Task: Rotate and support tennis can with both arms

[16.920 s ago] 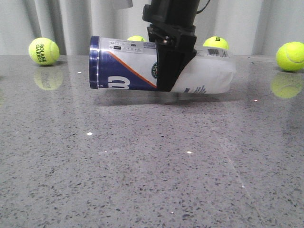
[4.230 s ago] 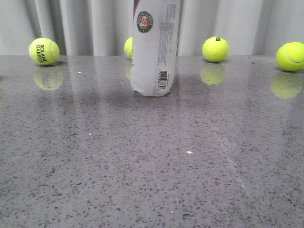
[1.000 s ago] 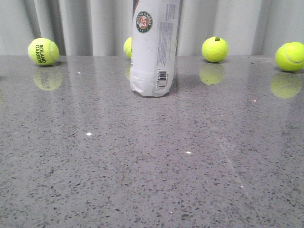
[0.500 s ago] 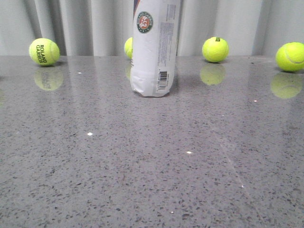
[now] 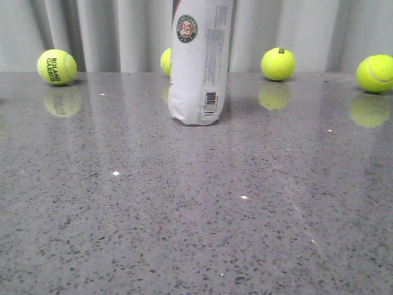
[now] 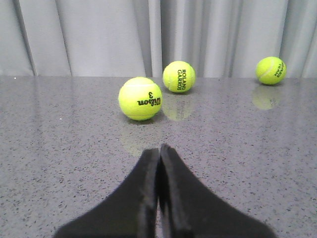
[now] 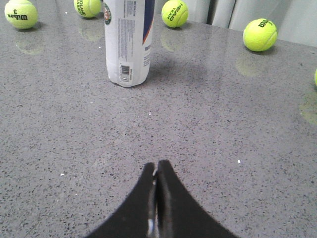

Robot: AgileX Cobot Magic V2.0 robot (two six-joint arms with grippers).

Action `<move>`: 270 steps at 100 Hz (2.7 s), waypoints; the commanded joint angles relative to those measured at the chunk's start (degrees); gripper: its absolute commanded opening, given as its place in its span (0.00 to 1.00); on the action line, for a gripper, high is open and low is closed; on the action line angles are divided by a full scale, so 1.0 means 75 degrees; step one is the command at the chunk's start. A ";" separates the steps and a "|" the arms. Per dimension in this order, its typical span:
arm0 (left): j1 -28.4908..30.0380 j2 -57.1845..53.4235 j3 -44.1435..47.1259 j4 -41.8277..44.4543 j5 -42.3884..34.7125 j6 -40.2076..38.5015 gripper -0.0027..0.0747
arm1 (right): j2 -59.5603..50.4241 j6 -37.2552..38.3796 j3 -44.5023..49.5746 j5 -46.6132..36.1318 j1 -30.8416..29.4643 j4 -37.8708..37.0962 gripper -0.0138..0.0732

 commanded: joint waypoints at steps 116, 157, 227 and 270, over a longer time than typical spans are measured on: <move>0.0004 -0.0242 0.0339 -0.0029 -0.0554 -0.0006 0.01 | -0.0403 -0.0014 0.2761 -0.5587 -0.3507 -0.0184 0.09; 0.0004 -0.0242 0.0339 -0.0029 -0.0554 -0.0006 0.01 | -0.1670 -0.0014 0.3150 -0.4055 -0.4375 -0.0184 0.09; 0.0004 -0.0242 0.0339 -0.0029 -0.0554 -0.0006 0.01 | -0.1780 -0.0014 0.3152 -0.3895 -0.4415 -0.0184 0.09; 0.0004 -0.0242 0.0339 -0.0029 -0.0554 -0.0006 0.01 | -0.1780 -0.0014 0.3152 -0.3895 -0.4415 -0.0184 0.09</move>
